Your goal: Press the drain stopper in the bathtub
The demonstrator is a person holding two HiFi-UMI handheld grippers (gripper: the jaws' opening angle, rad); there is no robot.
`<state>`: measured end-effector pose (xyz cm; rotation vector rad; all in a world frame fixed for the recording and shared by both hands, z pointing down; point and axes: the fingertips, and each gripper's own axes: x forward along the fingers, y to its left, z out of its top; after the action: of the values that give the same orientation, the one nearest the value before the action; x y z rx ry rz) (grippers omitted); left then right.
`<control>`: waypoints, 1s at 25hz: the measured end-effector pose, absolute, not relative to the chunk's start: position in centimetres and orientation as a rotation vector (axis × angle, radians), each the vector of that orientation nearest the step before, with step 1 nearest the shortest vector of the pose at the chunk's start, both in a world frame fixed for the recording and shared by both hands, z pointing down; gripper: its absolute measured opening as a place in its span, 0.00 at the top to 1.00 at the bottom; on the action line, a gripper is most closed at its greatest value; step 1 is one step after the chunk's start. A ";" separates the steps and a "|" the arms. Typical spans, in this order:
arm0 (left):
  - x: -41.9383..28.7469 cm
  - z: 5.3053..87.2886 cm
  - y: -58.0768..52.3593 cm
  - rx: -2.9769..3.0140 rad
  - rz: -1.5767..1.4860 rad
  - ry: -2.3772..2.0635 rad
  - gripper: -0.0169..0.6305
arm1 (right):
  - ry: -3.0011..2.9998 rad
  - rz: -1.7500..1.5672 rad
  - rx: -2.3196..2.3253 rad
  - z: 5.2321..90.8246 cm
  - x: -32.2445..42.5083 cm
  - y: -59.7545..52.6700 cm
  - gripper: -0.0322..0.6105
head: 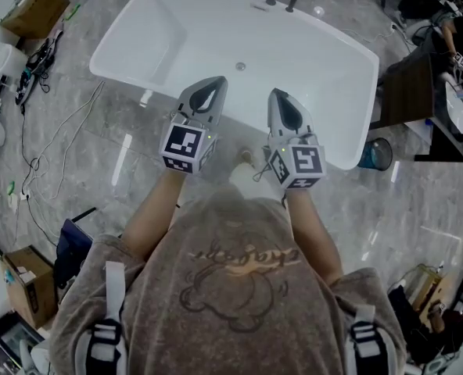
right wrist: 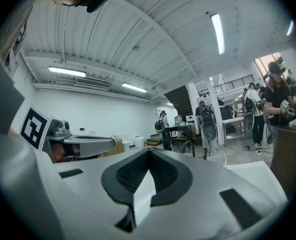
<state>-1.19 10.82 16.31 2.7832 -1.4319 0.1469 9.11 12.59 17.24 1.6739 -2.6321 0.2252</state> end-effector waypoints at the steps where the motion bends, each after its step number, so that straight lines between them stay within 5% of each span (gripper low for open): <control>1: -1.0 16.1 10.2 2.787 0.144 -1.430 0.97 | -2.634 0.226 1.671 17.2 9.2 11.9 0.95; 25: 3.4 16.5 -2.7 2.728 0.156 -1.567 0.97 | -2.737 0.251 1.473 18.0 13.0 -1.6 0.95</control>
<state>3.43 -2.71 16.45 2.7284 -1.5673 0.1562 12.99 -1.58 17.98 1.4731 -2.7367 0.2513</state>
